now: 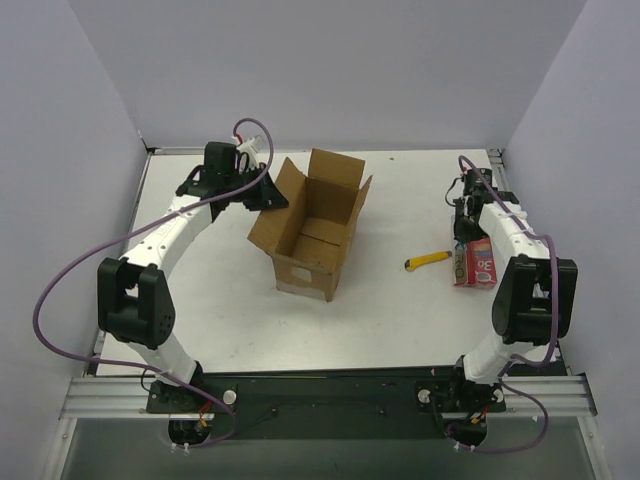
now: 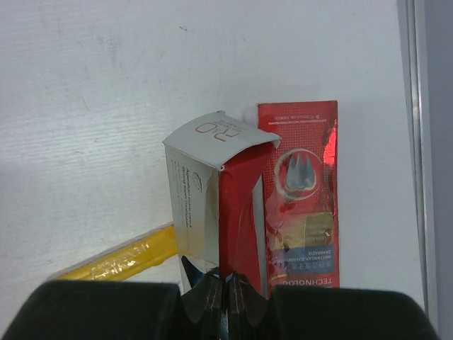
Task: Unpack the express box
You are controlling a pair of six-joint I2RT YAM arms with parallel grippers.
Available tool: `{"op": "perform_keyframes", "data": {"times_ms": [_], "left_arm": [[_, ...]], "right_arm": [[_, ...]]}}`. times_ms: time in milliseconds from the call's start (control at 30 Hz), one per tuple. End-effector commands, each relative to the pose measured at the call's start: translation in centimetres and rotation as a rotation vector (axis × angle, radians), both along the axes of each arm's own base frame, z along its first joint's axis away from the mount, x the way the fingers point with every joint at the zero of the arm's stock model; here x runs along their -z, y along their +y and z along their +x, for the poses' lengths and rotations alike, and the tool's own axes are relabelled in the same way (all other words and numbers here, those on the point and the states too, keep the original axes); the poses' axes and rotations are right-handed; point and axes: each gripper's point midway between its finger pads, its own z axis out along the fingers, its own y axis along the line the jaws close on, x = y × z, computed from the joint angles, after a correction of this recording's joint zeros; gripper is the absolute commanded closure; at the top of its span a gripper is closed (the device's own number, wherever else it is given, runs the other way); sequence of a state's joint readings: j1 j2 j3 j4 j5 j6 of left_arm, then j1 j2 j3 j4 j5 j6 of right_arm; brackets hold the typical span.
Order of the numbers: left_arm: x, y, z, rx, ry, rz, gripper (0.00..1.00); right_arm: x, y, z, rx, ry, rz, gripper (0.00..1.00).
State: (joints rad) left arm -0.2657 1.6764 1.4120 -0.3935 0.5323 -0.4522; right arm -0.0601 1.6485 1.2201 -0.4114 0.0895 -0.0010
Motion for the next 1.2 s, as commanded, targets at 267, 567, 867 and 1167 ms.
{"op": "perform_keyframes", "data": {"times_ms": [267,567,867,1167], "left_arm": [[-1.7,0.3,-0.7,0.017,-0.047,-0.032,0.79],[-8.9,-2.1,-0.5,0.2,-0.248,-0.2,0.03],[-14.8,3.7,4.7,0.139,-0.476,-0.109,0.03],[-14.4,16.7,9.6,-0.168,-0.491,0.113,0.03]], "right_arm": [[-3.2,1.5,1.4,-0.06,-0.052,0.061,0.29],[-10.3,2.9,0.4,-0.032,-0.156,0.125,0.13],[-18.9,1.1,1.6,0.068,-0.317,0.054,0.0],[-26.8,0.9,1.5,0.071,-0.502,0.041,0.0]]}}
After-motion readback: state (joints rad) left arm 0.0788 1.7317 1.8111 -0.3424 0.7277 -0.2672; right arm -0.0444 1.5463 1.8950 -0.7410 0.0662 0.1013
